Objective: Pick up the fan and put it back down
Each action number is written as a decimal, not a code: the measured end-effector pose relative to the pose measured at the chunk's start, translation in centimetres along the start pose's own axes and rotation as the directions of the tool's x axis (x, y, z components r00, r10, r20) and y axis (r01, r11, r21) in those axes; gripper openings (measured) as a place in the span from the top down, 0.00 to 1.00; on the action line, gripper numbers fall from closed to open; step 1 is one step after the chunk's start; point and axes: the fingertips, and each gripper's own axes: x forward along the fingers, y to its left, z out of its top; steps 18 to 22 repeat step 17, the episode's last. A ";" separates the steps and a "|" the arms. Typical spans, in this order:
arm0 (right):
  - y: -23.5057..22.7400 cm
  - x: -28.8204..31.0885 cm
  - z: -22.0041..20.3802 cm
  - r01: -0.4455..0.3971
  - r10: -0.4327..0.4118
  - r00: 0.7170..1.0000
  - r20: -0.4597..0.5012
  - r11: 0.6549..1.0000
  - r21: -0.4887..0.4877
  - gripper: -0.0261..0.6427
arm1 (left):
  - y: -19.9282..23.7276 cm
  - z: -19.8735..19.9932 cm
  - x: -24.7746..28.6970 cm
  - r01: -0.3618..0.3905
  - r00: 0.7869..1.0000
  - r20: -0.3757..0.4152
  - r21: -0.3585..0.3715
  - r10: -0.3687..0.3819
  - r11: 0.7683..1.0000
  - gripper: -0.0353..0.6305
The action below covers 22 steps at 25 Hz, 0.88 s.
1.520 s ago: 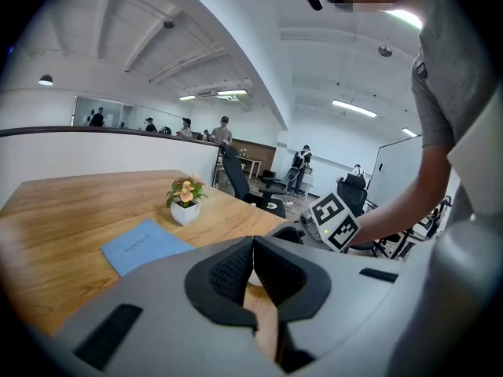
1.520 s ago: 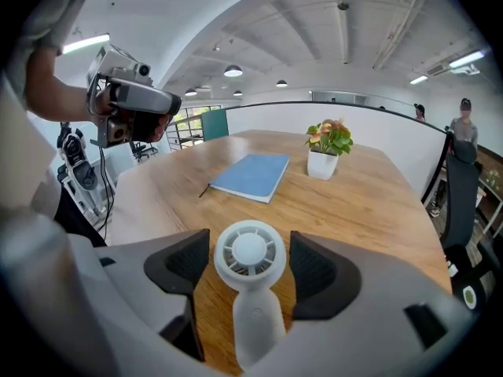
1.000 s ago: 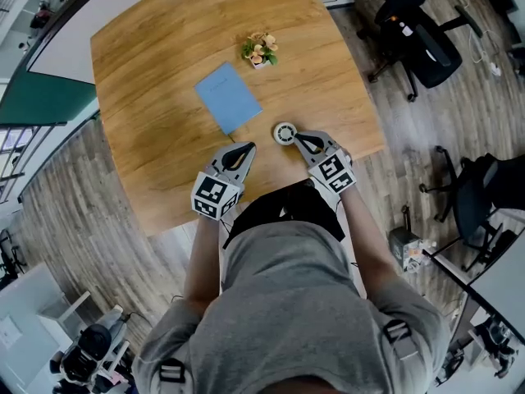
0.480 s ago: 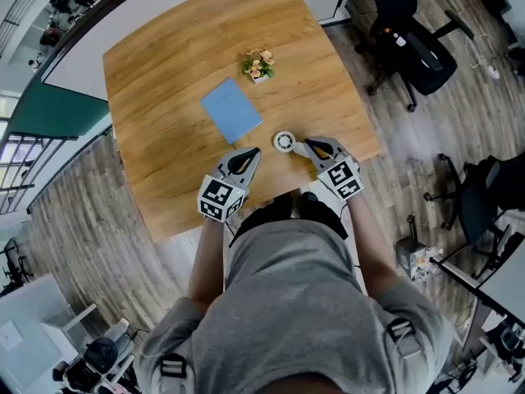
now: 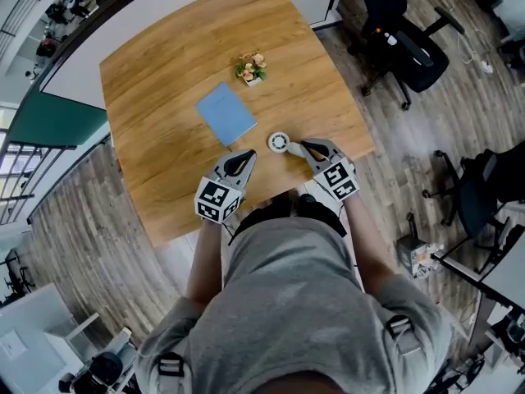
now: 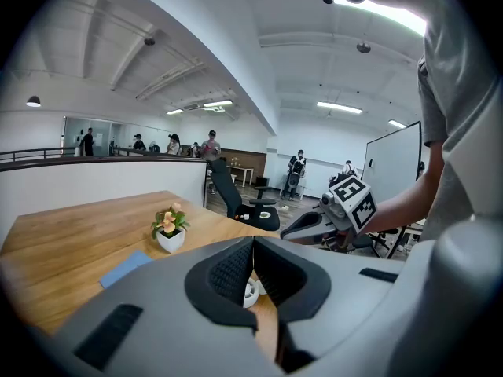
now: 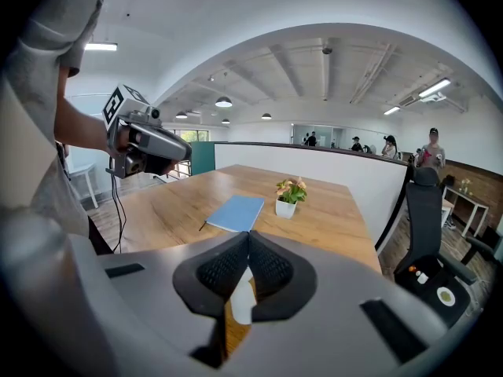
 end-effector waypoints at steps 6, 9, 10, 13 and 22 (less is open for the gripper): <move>-0.3 -0.2 -0.1 0.011 -0.011 1.000 -0.004 1.000 0.001 0.95 | 0.0 0.4 0.3 0.010 1.000 0.007 0.011 -0.010 1.000 0.92; -0.4 -0.2 0.1 0.016 -0.016 1.000 -0.005 1.000 -0.001 0.95 | 0.2 0.6 0.5 0.013 1.000 0.007 0.014 -0.013 1.000 0.92; -0.3 -0.3 0.1 0.017 -0.017 1.000 -0.005 1.000 -0.002 0.95 | 0.1 0.6 0.4 0.015 1.000 0.008 0.016 -0.015 1.000 0.92; -0.3 -0.4 0.3 0.019 -0.019 1.000 -0.006 1.000 -0.006 0.95 | 0.0 0.8 0.3 0.015 1.000 0.010 0.018 -0.016 1.000 0.92; -0.6 -0.4 0.3 0.022 -0.022 1.000 -0.005 1.000 -0.006 0.95 | 0.0 0.8 0.7 0.017 1.000 0.006 0.019 -0.017 1.000 0.92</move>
